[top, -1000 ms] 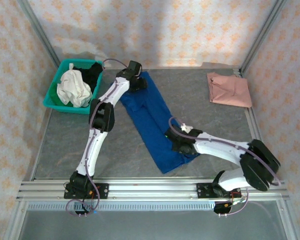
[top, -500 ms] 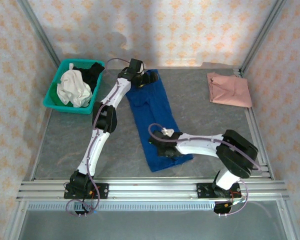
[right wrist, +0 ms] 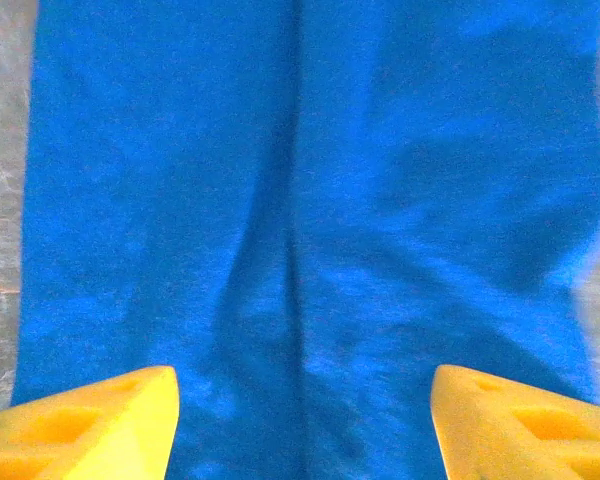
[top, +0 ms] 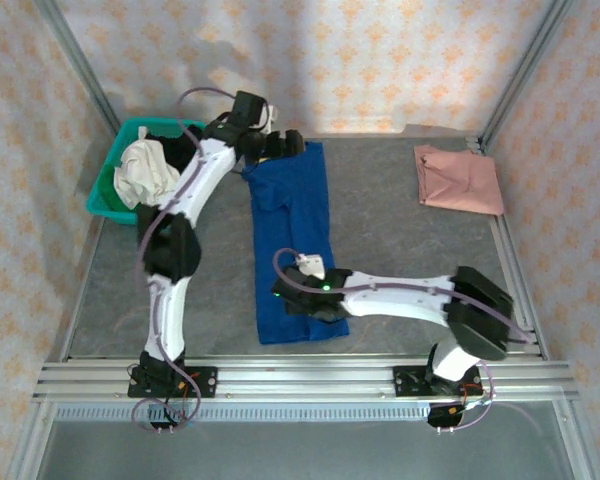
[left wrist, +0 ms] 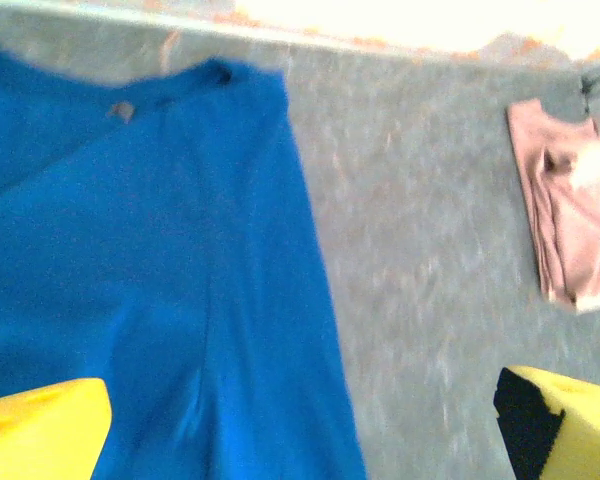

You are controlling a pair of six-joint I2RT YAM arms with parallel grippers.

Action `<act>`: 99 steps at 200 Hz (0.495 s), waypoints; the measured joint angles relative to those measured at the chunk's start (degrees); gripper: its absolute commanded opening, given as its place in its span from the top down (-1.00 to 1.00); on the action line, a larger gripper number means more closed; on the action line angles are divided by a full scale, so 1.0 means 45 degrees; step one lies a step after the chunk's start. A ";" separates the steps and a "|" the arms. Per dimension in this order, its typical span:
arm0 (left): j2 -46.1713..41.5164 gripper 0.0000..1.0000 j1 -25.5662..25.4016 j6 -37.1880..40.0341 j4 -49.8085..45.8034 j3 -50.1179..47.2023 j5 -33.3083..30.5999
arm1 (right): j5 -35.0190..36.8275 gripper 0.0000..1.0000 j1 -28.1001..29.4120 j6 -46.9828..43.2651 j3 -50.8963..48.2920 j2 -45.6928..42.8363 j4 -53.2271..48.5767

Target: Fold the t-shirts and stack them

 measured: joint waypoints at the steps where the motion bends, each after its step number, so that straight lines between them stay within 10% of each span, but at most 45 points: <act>1: -0.0316 -0.95 0.0000 -0.0005 0.0029 -0.0345 -0.0039 | 0.0019 -0.40 -0.0015 0.0010 -0.0039 -0.0078 0.0000; 44: -0.7631 -0.69 -0.0636 -0.0641 0.2016 -1.0166 -0.1239 | 0.0267 -0.33 -0.1073 0.0029 -0.2327 -0.2225 -0.0165; 99: -1.2556 -0.20 -0.5348 -0.3657 0.1957 -1.7835 -0.3356 | -0.1336 -0.29 -0.1224 0.0083 -0.3973 -0.2225 0.0257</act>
